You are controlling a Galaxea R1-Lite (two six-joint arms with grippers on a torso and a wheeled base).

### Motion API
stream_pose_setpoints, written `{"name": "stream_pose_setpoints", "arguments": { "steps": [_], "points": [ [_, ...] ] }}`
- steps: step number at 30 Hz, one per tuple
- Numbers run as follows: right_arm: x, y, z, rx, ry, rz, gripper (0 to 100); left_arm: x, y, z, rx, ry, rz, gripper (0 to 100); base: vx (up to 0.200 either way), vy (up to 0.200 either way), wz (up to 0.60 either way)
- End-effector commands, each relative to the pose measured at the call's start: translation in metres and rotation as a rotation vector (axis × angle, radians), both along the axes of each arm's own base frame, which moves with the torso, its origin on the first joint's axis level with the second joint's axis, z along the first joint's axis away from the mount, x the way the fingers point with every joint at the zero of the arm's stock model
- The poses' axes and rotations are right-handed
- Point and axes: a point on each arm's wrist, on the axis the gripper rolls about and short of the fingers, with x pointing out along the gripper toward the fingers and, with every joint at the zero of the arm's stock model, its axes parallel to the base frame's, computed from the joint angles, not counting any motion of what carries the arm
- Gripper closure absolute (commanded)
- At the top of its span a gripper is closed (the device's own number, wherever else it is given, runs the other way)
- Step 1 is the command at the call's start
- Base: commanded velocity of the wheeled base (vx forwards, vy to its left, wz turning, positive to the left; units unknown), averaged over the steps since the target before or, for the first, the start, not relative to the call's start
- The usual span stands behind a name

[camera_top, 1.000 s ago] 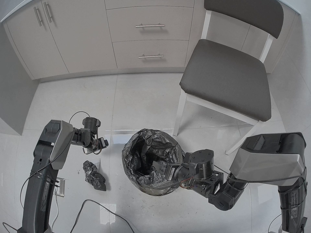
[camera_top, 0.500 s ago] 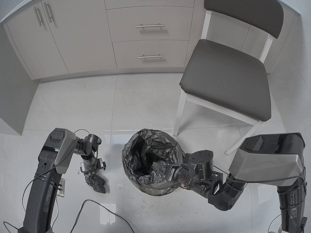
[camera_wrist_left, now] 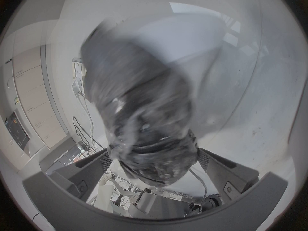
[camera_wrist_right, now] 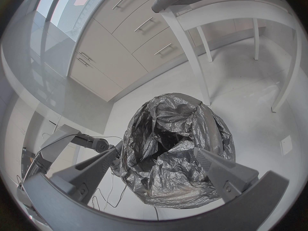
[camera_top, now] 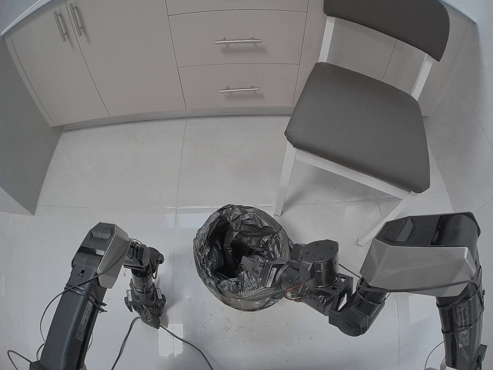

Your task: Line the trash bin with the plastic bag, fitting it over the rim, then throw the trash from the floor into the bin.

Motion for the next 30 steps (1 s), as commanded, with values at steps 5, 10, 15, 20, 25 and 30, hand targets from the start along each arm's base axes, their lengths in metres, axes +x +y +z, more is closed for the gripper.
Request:
{"name": "stream_pose_setpoints", "arguments": {
  "steps": [5, 10, 15, 20, 25, 30],
  "points": [
    [0.0, -0.0002, -0.0029, -0.005, 0.005, 0.0, 0, -0.0032, 0.0013, -0.0069, 0.05, 0.011, -0.002, 0, 0.0, 0.0, 0.0],
    [-0.0003, 0.0003, -0.0029, -0.005, 0.005, 0.001, 0, -0.0032, 0.0013, -0.0069, 0.05, 0.011, -0.002, 0, 0.0, 0.0, 0.0],
    [0.0, -0.0002, -0.0029, -0.005, 0.005, 0.0, 0, -0.0032, 0.0013, -0.0069, 0.05, 0.011, -0.002, 0, 0.0, 0.0, 0.0],
    [-0.0003, 0.0003, -0.0029, -0.006, 0.005, 0.0, 0, -0.0032, 0.0013, -0.0069, 0.049, 0.011, -0.002, 100, 0.0, 0.0, 0.0],
    [-0.0001, 0.0005, -0.0038, -0.006, 0.006, 0.001, 0, -0.0032, 0.0013, -0.0069, 0.05, 0.011, -0.002, 100, 0.0, 0.0, 0.0],
    [-0.0001, 0.0005, -0.0032, -0.006, 0.005, 0.0, 0, -0.0041, -0.0013, -0.0068, 0.05, 0.018, -0.005, 100, 0.0, 0.0, 0.0]
  ]
}}
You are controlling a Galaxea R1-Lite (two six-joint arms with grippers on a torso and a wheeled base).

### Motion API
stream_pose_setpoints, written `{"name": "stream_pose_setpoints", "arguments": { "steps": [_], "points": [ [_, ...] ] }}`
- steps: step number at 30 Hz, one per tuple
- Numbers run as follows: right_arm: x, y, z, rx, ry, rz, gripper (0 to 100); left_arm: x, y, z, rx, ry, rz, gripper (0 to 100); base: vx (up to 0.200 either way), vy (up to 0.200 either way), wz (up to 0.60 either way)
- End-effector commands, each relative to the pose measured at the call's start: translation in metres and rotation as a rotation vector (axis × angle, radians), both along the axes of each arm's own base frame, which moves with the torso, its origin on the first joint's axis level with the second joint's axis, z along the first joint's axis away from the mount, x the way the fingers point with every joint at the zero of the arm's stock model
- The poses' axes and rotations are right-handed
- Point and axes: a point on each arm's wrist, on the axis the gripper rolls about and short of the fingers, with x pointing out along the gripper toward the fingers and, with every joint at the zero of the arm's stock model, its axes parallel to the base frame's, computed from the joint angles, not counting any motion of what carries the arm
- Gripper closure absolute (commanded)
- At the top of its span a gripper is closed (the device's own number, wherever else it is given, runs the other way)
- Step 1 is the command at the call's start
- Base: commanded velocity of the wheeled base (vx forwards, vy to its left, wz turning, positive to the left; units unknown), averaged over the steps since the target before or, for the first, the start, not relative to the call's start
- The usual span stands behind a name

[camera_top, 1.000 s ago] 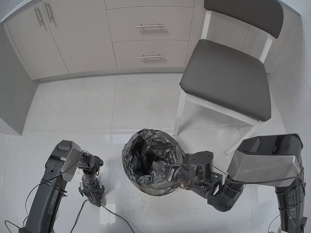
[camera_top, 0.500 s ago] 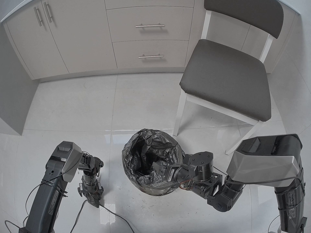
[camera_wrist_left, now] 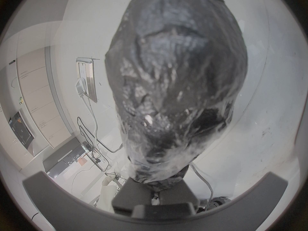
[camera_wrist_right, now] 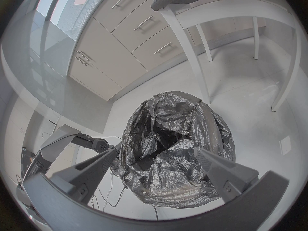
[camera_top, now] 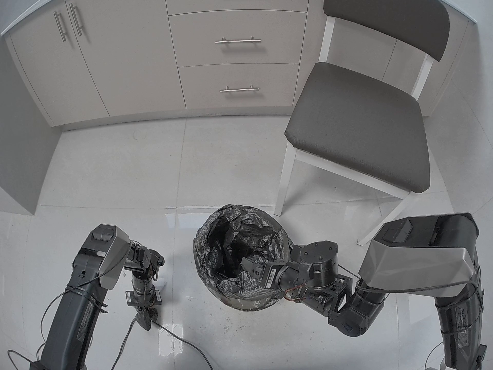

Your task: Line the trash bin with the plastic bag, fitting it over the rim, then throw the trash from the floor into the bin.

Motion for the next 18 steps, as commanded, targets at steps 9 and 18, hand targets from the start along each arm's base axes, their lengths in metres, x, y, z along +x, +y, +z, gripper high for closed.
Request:
{"name": "stream_pose_setpoints", "arguments": {
  "steps": [9, 18],
  "points": [
    [-0.001, 0.0, 0.005, 0.004, -0.009, -0.001, 0, -0.006, -0.044, 0.046, -0.007, 0.079, -0.023, 100, 0.0, 0.0, 0.0],
    [-0.007, -0.001, 0.025, 0.032, -0.04, 0.006, 0, 0.006, -0.096, 0.168, -0.164, -0.109, -0.111, 100, 0.0, 0.0, 0.0]
  ]
}}
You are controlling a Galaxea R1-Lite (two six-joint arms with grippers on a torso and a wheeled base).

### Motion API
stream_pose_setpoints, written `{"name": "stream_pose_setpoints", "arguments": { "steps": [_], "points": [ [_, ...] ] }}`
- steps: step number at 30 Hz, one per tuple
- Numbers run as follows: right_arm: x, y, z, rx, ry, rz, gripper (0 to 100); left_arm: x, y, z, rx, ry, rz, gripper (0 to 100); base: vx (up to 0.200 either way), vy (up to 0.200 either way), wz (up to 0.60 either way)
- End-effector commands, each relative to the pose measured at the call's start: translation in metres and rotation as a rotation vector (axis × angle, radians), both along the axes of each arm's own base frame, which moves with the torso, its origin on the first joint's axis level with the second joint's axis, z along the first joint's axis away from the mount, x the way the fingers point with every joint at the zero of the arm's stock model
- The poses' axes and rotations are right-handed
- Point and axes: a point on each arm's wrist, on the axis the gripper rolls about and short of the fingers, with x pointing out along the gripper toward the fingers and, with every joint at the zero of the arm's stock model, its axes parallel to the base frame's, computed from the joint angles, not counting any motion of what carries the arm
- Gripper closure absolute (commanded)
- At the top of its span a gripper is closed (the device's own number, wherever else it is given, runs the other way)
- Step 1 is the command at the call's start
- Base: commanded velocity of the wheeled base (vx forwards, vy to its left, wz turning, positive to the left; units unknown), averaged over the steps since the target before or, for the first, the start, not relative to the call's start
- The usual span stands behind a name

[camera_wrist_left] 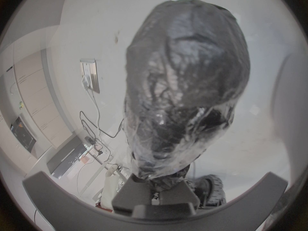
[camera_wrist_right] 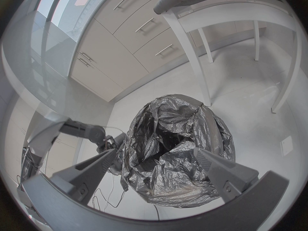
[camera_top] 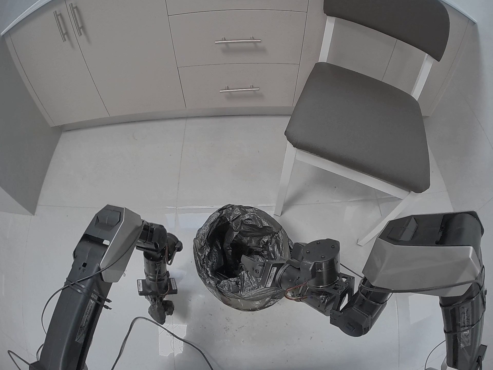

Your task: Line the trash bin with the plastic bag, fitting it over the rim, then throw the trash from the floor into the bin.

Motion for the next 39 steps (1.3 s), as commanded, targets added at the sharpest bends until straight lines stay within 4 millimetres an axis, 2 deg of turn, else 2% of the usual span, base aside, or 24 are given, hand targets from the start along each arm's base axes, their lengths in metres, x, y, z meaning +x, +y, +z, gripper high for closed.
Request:
{"name": "stream_pose_setpoints", "arguments": {
  "steps": [1, 2, 3, 4, 5, 6, 8, 9, 10, 11, 12, 19, 25, 29, 31, 32, 33, 35, 39],
  "points": [
    [-0.003, -0.001, 0.019, 0.027, -0.031, 0.003, 0, 0.006, -0.041, 0.104, -0.108, -0.175, -0.069, 100, 0.0, 0.0, 0.0],
    [-0.003, -0.001, 0.019, 0.027, -0.031, 0.003, 0, 0.006, -0.041, 0.104, -0.108, -0.175, -0.069, 100, 0.0, 0.0, 0.0],
    [-0.003, -0.001, 0.019, 0.028, -0.032, 0.003, 0, 0.003, -0.051, 0.127, -0.12, -0.215, -0.085, 100, 0.0, 0.0, 0.0],
    [-0.003, -0.001, 0.019, 0.028, -0.032, 0.003, 0, 0.003, -0.052, 0.128, -0.12, -0.218, -0.086, 100, 0.0, 0.0, 0.0],
    [-0.004, -0.002, 0.02, 0.028, -0.032, 0.003, 0, 0.0, -0.06, 0.147, -0.133, -0.26, -0.082, 100, 0.0, 0.0, 0.0],
    [-0.004, -0.002, 0.02, 0.028, -0.032, 0.003, 0, -0.001, -0.064, 0.157, -0.141, -0.28, -0.088, 100, 0.0, 0.0, 0.0],
    [-0.004, -0.002, 0.02, 0.028, -0.032, 0.003, 0, -0.004, -0.069, 0.171, -0.151, -0.307, -0.101, 100, 0.0, 0.0, 0.0],
    [-0.004, -0.002, 0.02, 0.028, -0.032, 0.003, 0, -0.004, -0.069, 0.171, -0.151, -0.307, -0.101, 100, 0.0, 0.0, 0.0],
    [-0.004, -0.001, 0.02, 0.028, -0.032, 0.006, 0, -0.009, -0.073, 0.186, -0.157, -0.327, -0.114, 100, 0.0, 0.0, 0.0],
    [-0.004, -0.001, 0.02, 0.028, -0.032, 0.006, 0, -0.009, -0.073, 0.186, -0.157, -0.327, -0.114, 100, 0.0, 0.0, 0.0],
    [-0.005, 0.0, 0.019, 0.027, -0.031, 0.008, 0, -0.012, -0.073, 0.198, -0.163, -0.343, -0.122, 100, 0.0, 0.0, 0.0],
    [-0.006, -0.001, 0.02, 0.025, -0.032, 0.007, 0, -0.02, -0.067, 0.233, -0.177, -0.387, -0.115, 100, 0.0, 0.0, 0.0],
    [-0.006, 0.0, 0.02, 0.025, -0.032, 0.007, 0, -0.029, -0.068, 0.254, -0.188, -0.406, -0.117, 100, 0.0, 0.0, 0.0],
    [-0.006, 0.0, 0.021, 0.026, -0.035, 0.007, 0, -0.05, -0.087, 0.269, -0.193, -0.374, -0.179, 100, 0.0, 0.0, 0.0],
    [-0.006, -0.001, 0.021, 0.025, -0.036, 0.004, 0, -0.055, -0.092, 0.271, -0.191, -0.361, -0.195, 100, 0.0, 0.0, 0.0],
    [-0.006, -0.001, 0.021, 0.025, -0.037, 0.006, 0, -0.064, -0.104, 0.275, -0.195, -0.349, -0.234, 100, 0.0, 0.0, 0.0],
    [-0.006, -0.001, 0.021, 0.024, -0.036, 0.006, 0, -0.065, -0.105, 0.276, -0.198, -0.349, -0.24, 100, 0.0, 0.0, 0.0],
    [-0.008, -0.002, 0.02, 0.014, -0.034, 0.009, 0, -0.075, -0.12, 0.282, -0.259, -0.34, -0.279, 100, 0.0, 0.0, 0.0],
    [-0.014, -0.002, 0.022, 0.02, -0.071, 0.029, 0, -0.085, -0.133, 0.29, -0.395, -0.312, -0.318, 100, 0.0, 0.0, 0.0]
  ]
}}
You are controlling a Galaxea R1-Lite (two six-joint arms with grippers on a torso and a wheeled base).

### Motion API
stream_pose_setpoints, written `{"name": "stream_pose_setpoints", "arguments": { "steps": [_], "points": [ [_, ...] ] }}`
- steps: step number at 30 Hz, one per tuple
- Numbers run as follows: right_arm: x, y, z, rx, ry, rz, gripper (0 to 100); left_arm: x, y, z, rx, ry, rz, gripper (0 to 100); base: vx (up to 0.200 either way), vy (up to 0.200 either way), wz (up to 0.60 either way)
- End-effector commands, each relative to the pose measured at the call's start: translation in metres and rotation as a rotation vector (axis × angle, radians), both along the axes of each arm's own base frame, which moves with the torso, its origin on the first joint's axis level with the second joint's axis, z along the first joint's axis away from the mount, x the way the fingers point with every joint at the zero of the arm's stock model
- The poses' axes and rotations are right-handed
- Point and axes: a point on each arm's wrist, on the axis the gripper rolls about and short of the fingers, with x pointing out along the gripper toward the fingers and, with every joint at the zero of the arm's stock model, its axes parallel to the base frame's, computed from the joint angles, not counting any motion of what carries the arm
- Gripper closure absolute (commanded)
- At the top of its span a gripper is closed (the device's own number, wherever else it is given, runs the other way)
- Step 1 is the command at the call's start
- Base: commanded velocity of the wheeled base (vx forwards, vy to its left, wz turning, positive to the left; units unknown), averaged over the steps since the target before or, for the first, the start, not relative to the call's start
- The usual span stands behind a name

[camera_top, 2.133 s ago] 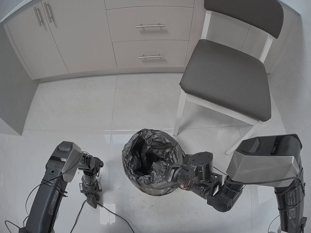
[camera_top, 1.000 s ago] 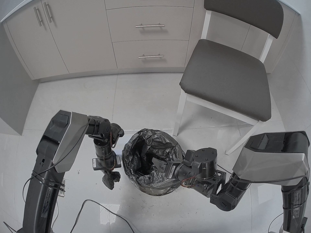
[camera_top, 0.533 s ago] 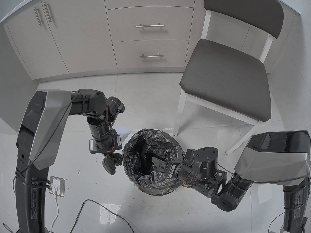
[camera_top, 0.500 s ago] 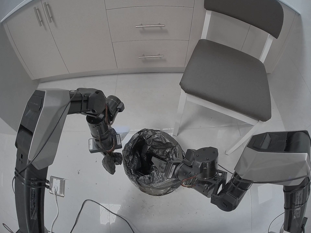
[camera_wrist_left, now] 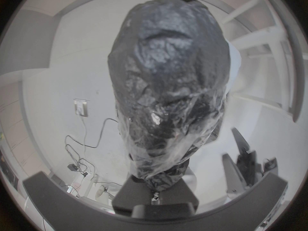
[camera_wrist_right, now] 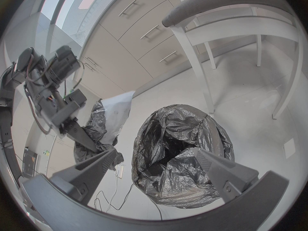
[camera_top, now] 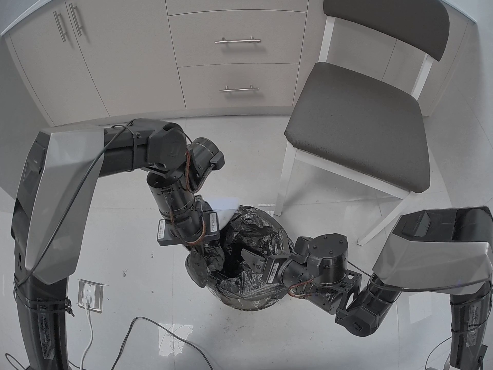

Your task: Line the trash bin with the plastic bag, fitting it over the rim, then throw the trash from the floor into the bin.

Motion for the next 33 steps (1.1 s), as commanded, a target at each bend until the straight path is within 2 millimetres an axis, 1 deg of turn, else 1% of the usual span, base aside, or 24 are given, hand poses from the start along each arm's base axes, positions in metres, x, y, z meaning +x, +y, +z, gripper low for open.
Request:
{"name": "stream_pose_setpoints", "arguments": {
  "steps": [1, 3, 8, 9, 12, 13, 18, 22, 23, 24, 25, 26, 33],
  "points": [
    [-0.007, 0.0, 0.002, -0.001, -0.033, 0.02, 0, -0.017, -0.019, 0.017, -0.1, -0.003, -0.081, 100, 0.0, 0.0, 0.0],
    [-0.007, -0.001, 0.002, -0.008, -0.041, 0.022, 0, -0.017, -0.025, 0.015, -0.108, -0.018, -0.097, 100, 0.0, 0.0, 0.0],
    [-0.01, 0.0, 0.007, -0.005, -0.051, 0.031, 0, -0.006, -0.033, 0.003, -0.136, -0.06, -0.102, 100, 0.0, 0.0, 0.0],
    [-0.01, 0.0, 0.007, -0.005, -0.051, 0.031, 0, -0.006, -0.033, 0.003, -0.136, -0.06, -0.102, 100, 0.0, 0.0, 0.0],
    [-0.013, -0.001, 0.012, -0.003, -0.06, 0.033, 0, -0.006, -0.038, -0.005, -0.12, -0.046, -0.126, 100, 0.0, 0.0, 0.0],
    [-0.013, -0.001, 0.012, -0.003, -0.06, 0.033, 0, -0.006, -0.038, -0.005, -0.12, -0.046, -0.126, 100, 0.0, 0.0, 0.0],
    [-0.012, -0.002, 0.013, -0.004, -0.065, 0.032, 0, -0.003, -0.04, -0.019, -0.099, -0.02, -0.124, 100, 0.0, 0.0, 0.0],
    [-0.013, -0.003, 0.02, 0.006, -0.076, 0.032, 0, 0.001, -0.042, -0.032, -0.086, 0.001, -0.117, 100, 0.0, 0.0, 0.0],
    [-0.013, -0.003, 0.02, 0.006, -0.076, 0.032, 0, 0.001, -0.042, -0.032, -0.086, 0.001, -0.117, 100, 0.0, 0.0, 0.0],
    [-0.012, -0.004, 0.022, 0.011, -0.082, 0.026, 0, 0.003, -0.042, -0.037, -0.082, 0.009, -0.112, 100, 0.0, 0.0, 0.0],
    [-0.012, -0.004, 0.022, 0.011, -0.082, 0.026, 0, 0.003, -0.042, -0.037, -0.082, 0.009, -0.112, 100, 0.0, 0.0, 0.0],
    [-0.011, -0.006, 0.023, 0.012, -0.083, 0.021, 0, 0.004, -0.042, -0.042, -0.077, 0.018, -0.11, 100, 0.0, 0.0, 0.0],
    [-0.009, -0.006, 0.023, 0.013, -0.084, 0.018, 0, 0.006, -0.042, -0.048, -0.072, 0.024, -0.106, 100, 0.0, 0.0, 0.0]
  ]
}}
